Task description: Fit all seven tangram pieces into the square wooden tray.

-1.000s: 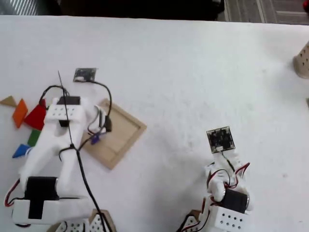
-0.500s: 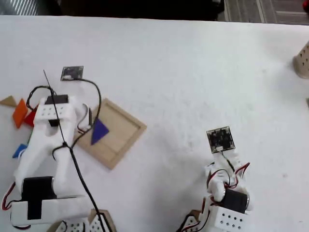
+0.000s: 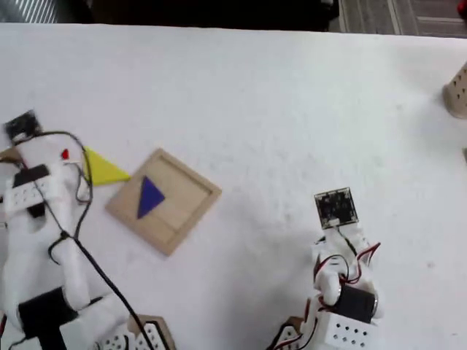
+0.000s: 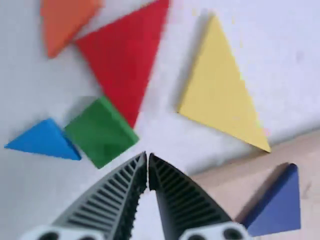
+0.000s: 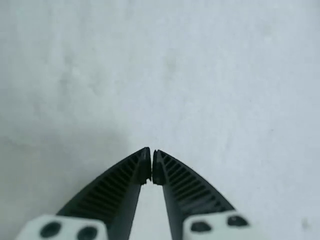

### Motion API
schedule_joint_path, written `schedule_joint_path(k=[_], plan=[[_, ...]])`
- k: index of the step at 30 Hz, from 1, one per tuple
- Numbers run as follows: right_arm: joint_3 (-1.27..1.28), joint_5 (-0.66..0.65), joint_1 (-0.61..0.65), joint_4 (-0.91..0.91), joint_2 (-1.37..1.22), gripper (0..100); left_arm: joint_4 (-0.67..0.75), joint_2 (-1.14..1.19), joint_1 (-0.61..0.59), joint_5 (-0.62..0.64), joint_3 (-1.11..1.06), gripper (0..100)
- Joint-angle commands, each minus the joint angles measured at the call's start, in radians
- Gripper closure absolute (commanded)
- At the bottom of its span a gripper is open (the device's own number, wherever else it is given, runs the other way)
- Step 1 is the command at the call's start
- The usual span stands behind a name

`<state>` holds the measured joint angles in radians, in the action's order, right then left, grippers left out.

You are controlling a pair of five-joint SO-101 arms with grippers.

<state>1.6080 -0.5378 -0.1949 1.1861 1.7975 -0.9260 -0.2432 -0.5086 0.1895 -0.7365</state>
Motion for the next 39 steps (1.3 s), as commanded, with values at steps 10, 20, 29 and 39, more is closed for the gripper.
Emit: schedule_joint_path(k=[10, 20, 29, 39], plan=[[-0.170, 0.273, 0.464, -0.231, -0.076, 98.1, 0.087, -0.130, -0.297, 0.034, -0.137, 98], [-0.342, 0.649, 0.708, -0.503, -0.549, 95.1, 0.118, -0.130, -0.263, 0.037, -0.149, 98], [-0.551, 0.825, 0.905, -0.618, -1.084, 82.8, 0.127, -0.130, -0.268, 0.037, -0.149, 98], [-0.775, 0.930, 0.895, -0.625, -1.497, 82.6, 0.160, -0.128, -0.245, 0.037, -0.150, 98]])
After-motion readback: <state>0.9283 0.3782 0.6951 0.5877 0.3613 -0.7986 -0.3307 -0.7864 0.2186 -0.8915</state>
